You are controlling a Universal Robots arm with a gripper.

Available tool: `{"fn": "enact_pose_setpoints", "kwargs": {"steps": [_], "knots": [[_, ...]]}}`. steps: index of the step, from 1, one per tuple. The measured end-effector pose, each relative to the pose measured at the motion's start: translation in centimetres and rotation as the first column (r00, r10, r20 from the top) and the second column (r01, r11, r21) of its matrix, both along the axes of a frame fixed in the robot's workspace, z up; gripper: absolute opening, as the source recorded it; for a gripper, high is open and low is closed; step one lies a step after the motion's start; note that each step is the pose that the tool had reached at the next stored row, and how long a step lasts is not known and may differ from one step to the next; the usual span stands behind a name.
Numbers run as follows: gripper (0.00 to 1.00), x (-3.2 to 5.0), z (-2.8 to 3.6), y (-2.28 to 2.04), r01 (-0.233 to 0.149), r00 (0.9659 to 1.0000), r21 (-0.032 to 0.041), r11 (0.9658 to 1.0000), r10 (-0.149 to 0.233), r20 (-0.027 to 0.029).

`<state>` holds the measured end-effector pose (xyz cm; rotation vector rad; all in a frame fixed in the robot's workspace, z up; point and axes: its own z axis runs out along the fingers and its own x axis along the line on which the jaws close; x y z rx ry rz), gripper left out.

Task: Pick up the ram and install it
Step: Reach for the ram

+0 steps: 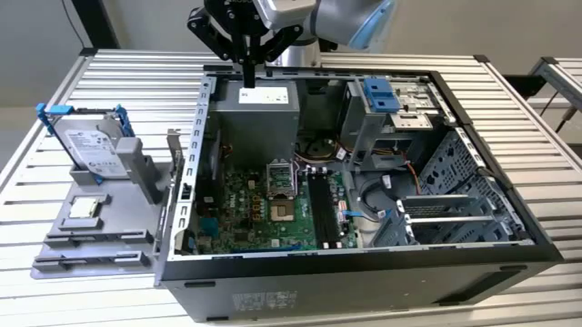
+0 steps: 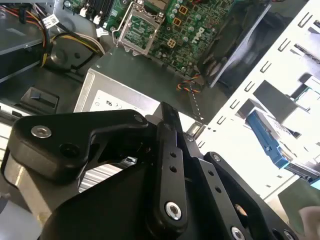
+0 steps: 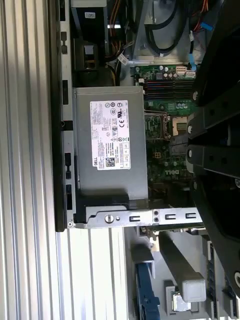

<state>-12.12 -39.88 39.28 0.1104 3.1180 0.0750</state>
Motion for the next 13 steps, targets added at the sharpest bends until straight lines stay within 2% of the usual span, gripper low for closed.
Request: {"fn": "enact_pose_setpoints", "kwargs": {"steps": [5, 13], "knots": [[0.00, -0.67, 0.01, 0.00, 0.000, 1.0000, -0.0001, 1.0000, 0.000, 0.0000], [0.00, -3.00, -0.02, 0.00, -0.004, 1.0000, -0.0001, 1.0000, 0.004, 0.0000]]}}
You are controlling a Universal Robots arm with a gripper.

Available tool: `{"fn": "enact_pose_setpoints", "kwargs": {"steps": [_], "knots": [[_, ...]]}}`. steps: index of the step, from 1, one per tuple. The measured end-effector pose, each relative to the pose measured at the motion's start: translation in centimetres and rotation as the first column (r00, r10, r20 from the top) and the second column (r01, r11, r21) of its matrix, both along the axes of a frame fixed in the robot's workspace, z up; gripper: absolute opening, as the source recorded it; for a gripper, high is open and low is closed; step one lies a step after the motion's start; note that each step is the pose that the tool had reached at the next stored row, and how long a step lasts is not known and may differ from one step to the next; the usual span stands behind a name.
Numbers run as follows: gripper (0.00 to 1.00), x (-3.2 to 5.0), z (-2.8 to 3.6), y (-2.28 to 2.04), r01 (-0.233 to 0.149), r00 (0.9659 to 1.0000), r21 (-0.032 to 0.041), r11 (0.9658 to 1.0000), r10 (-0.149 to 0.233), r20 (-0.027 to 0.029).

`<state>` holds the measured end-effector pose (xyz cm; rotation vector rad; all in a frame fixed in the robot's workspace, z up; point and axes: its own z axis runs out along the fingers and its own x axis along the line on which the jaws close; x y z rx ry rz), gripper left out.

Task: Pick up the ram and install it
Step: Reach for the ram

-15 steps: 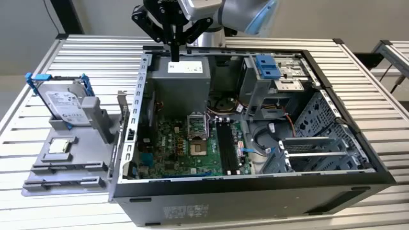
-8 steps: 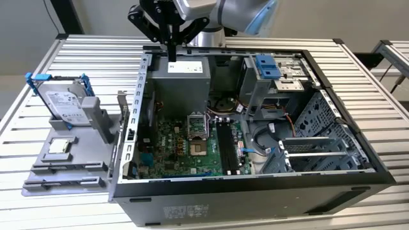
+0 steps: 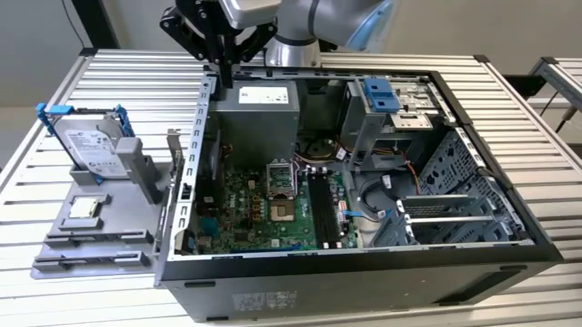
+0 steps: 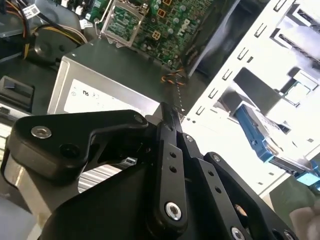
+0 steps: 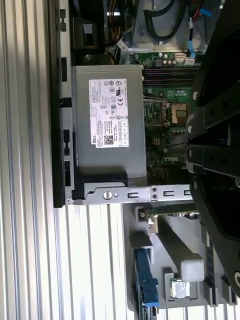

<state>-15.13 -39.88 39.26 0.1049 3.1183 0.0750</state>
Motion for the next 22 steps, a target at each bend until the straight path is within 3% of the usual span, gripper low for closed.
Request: {"fn": "enact_pose_setpoints", "kwargs": {"steps": [8, 22], "knots": [[0.00, -2.70, -0.11, -0.01, -0.005, 1.0000, -0.0001, 1.0000, 0.005, 0.0001], [0.00, -5.24, -0.30, -0.01, -0.009, 1.0000, -0.0025, 1.0000, 0.009, -0.0003]]}}
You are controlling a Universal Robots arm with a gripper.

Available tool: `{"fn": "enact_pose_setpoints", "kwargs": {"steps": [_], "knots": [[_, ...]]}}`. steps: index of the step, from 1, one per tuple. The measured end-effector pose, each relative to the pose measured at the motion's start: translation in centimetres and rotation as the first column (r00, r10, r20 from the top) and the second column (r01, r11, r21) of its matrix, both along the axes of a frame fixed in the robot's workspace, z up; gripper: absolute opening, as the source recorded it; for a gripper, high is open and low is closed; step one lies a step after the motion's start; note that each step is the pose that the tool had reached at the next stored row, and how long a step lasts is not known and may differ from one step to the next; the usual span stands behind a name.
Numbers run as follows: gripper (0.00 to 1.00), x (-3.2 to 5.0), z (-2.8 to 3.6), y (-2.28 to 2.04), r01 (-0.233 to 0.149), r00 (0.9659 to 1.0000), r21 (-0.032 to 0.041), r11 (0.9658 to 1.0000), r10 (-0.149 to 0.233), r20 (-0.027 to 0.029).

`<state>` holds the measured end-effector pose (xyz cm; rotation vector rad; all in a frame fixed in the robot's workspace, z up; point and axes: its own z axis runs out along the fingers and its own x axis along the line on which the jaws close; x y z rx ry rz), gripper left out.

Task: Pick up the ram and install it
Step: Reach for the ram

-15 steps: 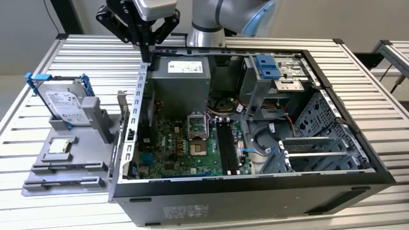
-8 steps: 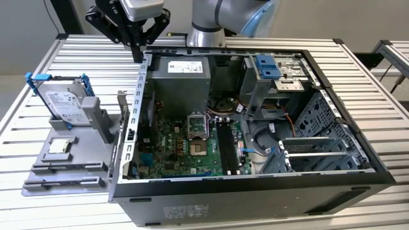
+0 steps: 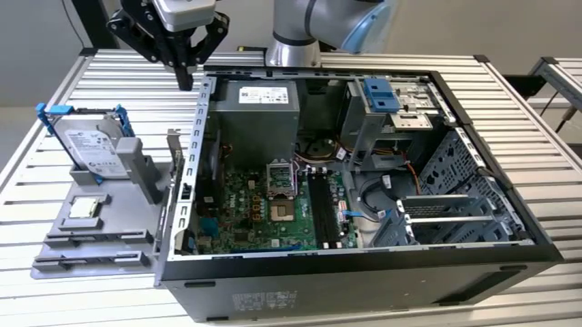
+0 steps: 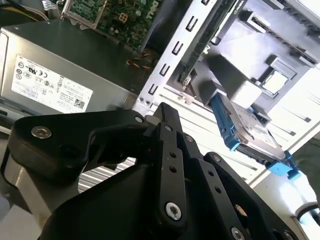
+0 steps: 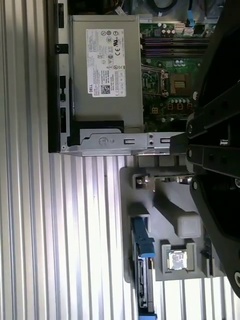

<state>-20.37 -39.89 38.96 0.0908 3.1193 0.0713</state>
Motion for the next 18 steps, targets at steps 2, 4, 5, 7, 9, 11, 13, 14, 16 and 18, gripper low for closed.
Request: {"fn": "enact_pose_setpoints", "kwargs": {"steps": [2, 4, 5, 7, 9, 11, 13, 14, 16, 18], "knots": [[0.00, -0.24, -0.01, 0.00, 0.000, 1.0000, 0.0000, 1.0000, 0.000, 0.0000], [0.00, -0.55, -0.02, 0.00, 0.000, 1.0000, 0.0000, 1.0000, 0.000, 0.0000], [0.00, -0.66, -0.02, 0.00, 0.000, 1.0000, 0.0000, 1.0000, 0.000, 0.0000], [0.00, -0.81, -0.03, 0.00, 0.000, 1.0000, -0.0003, 1.0000, 0.000, 0.0000], [0.00, -0.97, -0.04, 0.00, 0.000, 1.0000, -0.0011, 1.0000, 0.000, -0.0001], [0.00, -1.16, -0.05, 0.00, 0.000, 1.0000, -0.0013, 1.0000, 0.000, 0.0000], [0.00, -1.39, -0.07, 0.00, -0.001, 1.0000, -0.0014, 1.0000, 0.001, -0.0002], [0.00, -1.52, -0.10, 0.00, 0.000, 1.0000, -0.0014, 1.0000, 0.000, -0.0002], [0.00, -1.73, -0.15, 0.00, -0.001, 1.0000, -0.0016, 1.0000, 0.001, -0.0009], [0.00, -1.95, -0.19, 0.00, -0.001, 1.0000, -0.0019, 1.0000, 0.001, -0.0018]]}}
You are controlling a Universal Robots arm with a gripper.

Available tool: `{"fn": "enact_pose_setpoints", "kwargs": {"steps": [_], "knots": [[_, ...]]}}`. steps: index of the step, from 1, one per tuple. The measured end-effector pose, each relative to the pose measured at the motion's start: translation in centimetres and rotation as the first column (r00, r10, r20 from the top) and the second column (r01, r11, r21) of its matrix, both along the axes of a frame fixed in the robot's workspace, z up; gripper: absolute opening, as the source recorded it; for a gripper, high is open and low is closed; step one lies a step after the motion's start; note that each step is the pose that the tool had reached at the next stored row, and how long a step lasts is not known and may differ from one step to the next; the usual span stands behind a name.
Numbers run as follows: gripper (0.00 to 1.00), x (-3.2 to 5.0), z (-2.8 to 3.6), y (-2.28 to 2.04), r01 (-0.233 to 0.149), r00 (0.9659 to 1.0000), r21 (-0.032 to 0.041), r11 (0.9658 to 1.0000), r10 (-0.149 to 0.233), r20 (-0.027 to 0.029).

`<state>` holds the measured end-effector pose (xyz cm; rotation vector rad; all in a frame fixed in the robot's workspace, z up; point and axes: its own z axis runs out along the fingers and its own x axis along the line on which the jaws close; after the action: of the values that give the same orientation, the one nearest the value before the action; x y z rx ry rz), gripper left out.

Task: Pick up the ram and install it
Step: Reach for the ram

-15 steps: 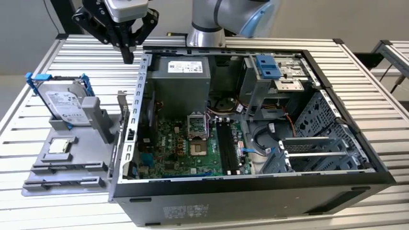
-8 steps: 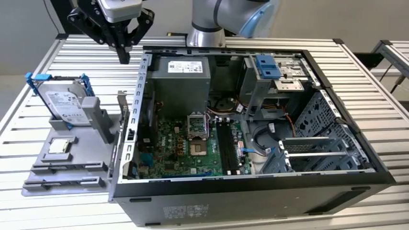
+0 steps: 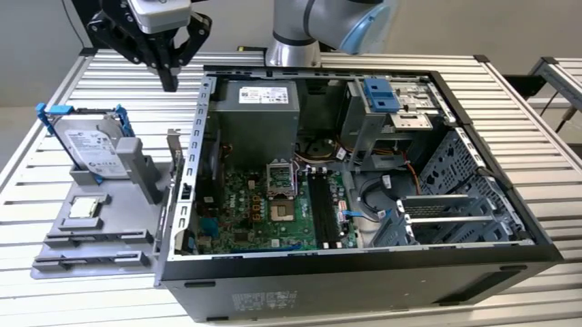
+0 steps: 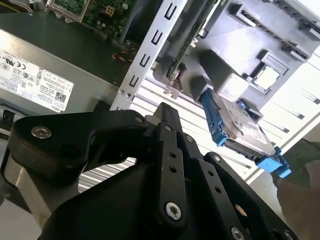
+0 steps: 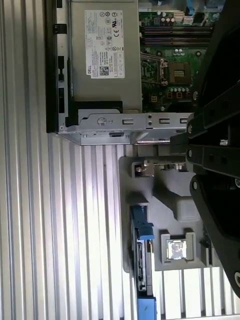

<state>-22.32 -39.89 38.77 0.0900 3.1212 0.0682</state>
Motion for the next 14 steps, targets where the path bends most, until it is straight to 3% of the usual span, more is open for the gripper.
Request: {"fn": "enact_pose_setpoints", "kwargs": {"steps": [14], "knots": [[0.00, -1.44, -0.17, -0.01, 0.000, 1.0000, -0.0004, 1.0000, 0.000, -0.0022]]}}
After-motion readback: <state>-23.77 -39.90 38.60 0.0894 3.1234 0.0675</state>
